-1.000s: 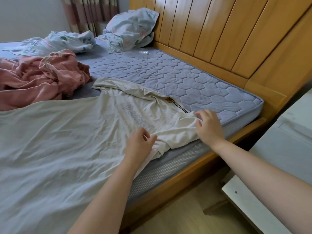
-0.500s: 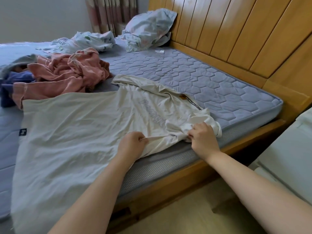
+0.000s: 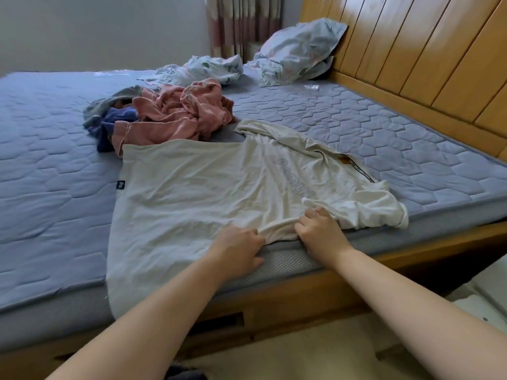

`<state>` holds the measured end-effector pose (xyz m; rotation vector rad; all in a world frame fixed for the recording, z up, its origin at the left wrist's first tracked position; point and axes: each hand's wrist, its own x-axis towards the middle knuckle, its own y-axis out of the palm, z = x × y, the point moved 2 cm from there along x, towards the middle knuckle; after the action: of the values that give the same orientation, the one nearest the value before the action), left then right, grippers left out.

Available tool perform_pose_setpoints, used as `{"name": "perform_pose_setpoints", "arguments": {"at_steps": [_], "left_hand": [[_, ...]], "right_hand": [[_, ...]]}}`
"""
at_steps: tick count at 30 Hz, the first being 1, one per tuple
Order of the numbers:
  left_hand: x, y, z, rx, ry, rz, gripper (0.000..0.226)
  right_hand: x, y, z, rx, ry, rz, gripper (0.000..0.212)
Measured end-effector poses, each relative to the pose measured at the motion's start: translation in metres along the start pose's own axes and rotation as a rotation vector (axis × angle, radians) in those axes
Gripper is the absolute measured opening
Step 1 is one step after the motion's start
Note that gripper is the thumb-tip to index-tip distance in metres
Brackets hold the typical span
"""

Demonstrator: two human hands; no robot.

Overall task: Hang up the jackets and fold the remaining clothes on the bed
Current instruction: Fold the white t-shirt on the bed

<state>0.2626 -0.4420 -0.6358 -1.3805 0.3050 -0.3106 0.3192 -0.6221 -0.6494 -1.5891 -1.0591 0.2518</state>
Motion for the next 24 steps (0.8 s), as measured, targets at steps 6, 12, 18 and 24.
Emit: {"name": "perform_pose_setpoints", "arguments": {"at_steps": [6,12,18,24], "left_hand": [[-0.031,0.001,0.055,0.062,-0.188,0.144,0.032],[-0.058,-0.007,0.157,-0.092,-0.703,-0.19,0.035],[-0.085,-0.002,0.184,0.095,-0.816,-0.25,0.038],[-0.108,0.012,0.191,-0.108,-0.728,-0.368,0.014]], "right_hand": [[0.005,-0.007,-0.015,0.247,0.235,0.06,0.034],[0.015,-0.007,-0.034,0.388,0.315,0.362,0.032],[0.03,-0.01,-0.009,-0.032,0.369,0.292,0.02],[0.036,0.003,0.016,0.017,0.338,0.161,0.034]]}}
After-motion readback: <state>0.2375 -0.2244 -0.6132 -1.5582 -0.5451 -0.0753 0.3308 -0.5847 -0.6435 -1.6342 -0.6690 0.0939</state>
